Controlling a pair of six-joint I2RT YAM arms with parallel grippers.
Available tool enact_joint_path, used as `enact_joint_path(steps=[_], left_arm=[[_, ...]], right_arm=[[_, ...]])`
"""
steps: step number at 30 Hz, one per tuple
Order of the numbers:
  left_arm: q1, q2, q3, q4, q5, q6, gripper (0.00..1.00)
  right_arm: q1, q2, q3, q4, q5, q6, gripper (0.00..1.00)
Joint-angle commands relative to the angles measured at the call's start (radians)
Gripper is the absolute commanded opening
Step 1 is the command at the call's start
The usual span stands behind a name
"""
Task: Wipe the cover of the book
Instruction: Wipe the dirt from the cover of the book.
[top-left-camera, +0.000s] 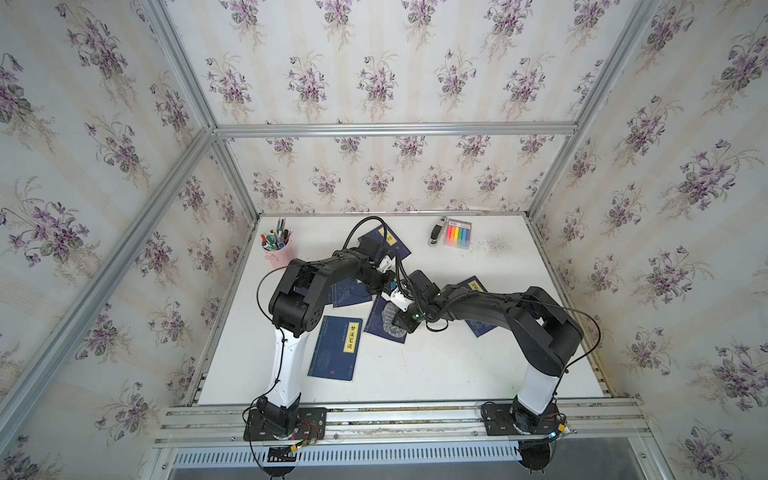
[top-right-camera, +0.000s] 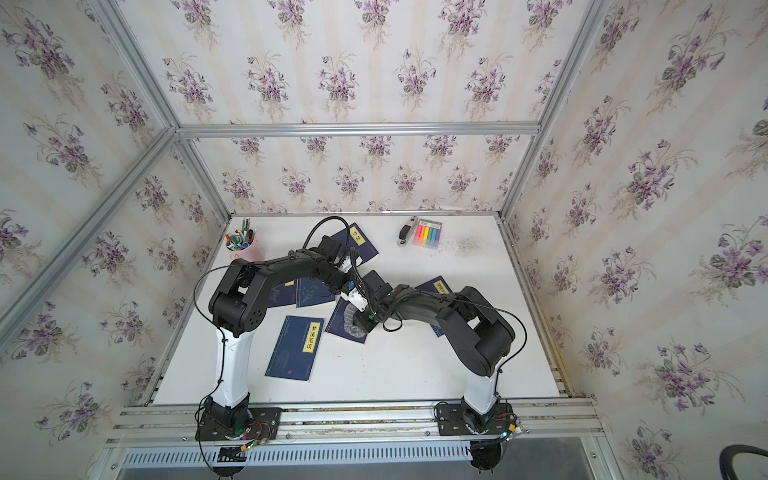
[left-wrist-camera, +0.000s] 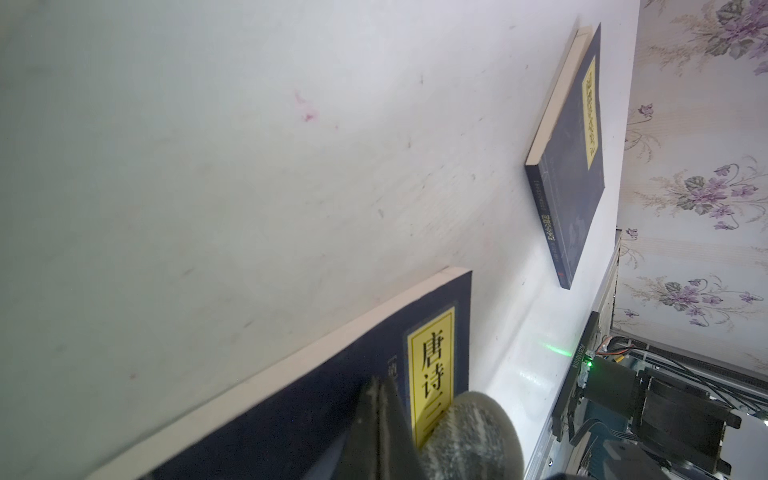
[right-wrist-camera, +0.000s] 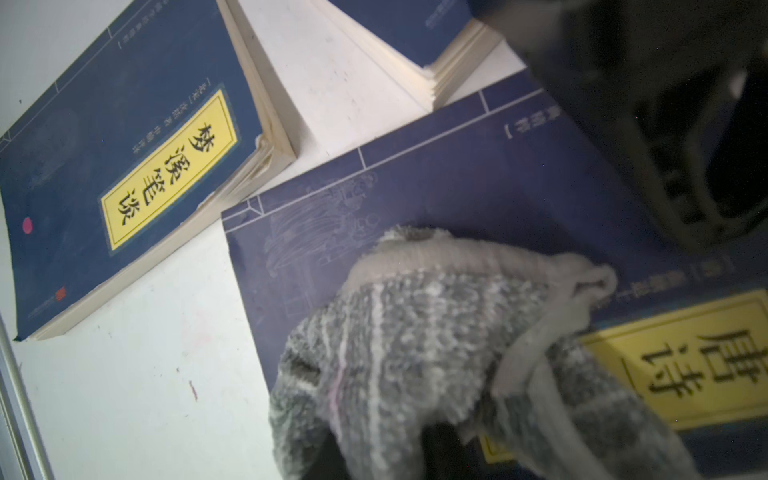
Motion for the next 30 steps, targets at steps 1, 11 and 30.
enact_joint_path(steps=[1,11,30], left_arm=[[0.001,0.034,-0.022,-0.090,-0.240,0.017,0.00],[0.018,0.033,-0.035,-0.067,-0.204,0.003,0.00],[0.020,0.035,-0.034,-0.065,-0.199,-0.002,0.00]], right_arm=[[0.001,-0.025,-0.026,0.027,0.079,0.087,0.02],[0.012,0.047,0.019,0.025,0.101,0.163,0.00],[-0.126,0.070,0.059,-0.004,0.163,0.282,0.00]])
